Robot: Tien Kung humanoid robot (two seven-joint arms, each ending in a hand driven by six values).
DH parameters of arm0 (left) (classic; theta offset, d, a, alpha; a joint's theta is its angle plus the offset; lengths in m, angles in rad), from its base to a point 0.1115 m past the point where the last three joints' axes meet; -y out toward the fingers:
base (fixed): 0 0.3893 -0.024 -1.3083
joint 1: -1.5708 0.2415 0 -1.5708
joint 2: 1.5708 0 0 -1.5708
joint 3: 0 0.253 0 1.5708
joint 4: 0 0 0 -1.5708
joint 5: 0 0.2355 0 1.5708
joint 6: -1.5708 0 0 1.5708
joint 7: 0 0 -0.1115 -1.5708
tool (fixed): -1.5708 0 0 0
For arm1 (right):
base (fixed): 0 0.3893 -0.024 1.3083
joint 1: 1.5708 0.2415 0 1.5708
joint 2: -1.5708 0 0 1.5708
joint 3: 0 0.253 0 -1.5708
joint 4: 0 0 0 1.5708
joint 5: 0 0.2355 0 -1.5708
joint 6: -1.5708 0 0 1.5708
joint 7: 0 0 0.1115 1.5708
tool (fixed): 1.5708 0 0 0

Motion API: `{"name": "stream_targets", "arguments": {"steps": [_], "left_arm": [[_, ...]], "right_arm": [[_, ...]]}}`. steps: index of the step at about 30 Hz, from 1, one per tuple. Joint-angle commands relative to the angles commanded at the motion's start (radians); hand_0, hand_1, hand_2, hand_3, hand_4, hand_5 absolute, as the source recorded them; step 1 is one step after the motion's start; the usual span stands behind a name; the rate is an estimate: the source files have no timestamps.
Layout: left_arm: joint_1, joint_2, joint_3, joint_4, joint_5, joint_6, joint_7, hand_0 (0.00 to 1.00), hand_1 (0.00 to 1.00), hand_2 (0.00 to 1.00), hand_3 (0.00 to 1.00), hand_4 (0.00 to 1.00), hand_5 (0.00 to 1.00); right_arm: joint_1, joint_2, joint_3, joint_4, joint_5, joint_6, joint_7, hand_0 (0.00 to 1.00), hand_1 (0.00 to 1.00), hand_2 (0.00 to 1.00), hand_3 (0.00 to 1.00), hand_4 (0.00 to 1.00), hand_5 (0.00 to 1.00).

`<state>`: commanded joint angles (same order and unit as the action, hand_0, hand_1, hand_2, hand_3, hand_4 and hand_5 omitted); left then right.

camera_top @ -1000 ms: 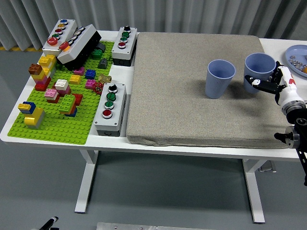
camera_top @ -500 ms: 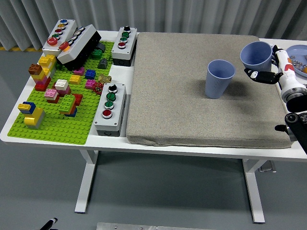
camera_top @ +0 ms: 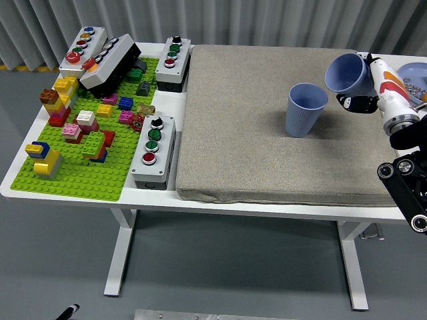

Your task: Pick cup pour cup place

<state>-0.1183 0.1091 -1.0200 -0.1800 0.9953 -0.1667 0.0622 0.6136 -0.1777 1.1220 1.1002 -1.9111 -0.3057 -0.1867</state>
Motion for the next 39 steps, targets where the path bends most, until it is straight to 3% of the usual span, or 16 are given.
{"name": "stream_targets", "arguments": {"steps": [13, 39], "left_arm": [[-0.003, 0.001, -0.005, 0.0, 0.004, 0.0, 0.0, 0.869, 0.831, 0.9, 0.794, 0.646, 0.998], [-0.004, 0.003, -0.015, 0.0, 0.009, 0.002, 0.001, 0.87, 0.832, 0.899, 0.792, 0.645, 0.998]], "right_arm": [[0.011, -0.009, -0.037, 0.019, -0.202, 0.015, -0.074, 0.771, 0.624, 0.522, 0.649, 0.691, 0.037], [0.027, -0.021, -0.116, 0.063, -0.251, 0.029, -0.116, 0.771, 0.624, 0.522, 0.651, 0.694, 0.048]]}}
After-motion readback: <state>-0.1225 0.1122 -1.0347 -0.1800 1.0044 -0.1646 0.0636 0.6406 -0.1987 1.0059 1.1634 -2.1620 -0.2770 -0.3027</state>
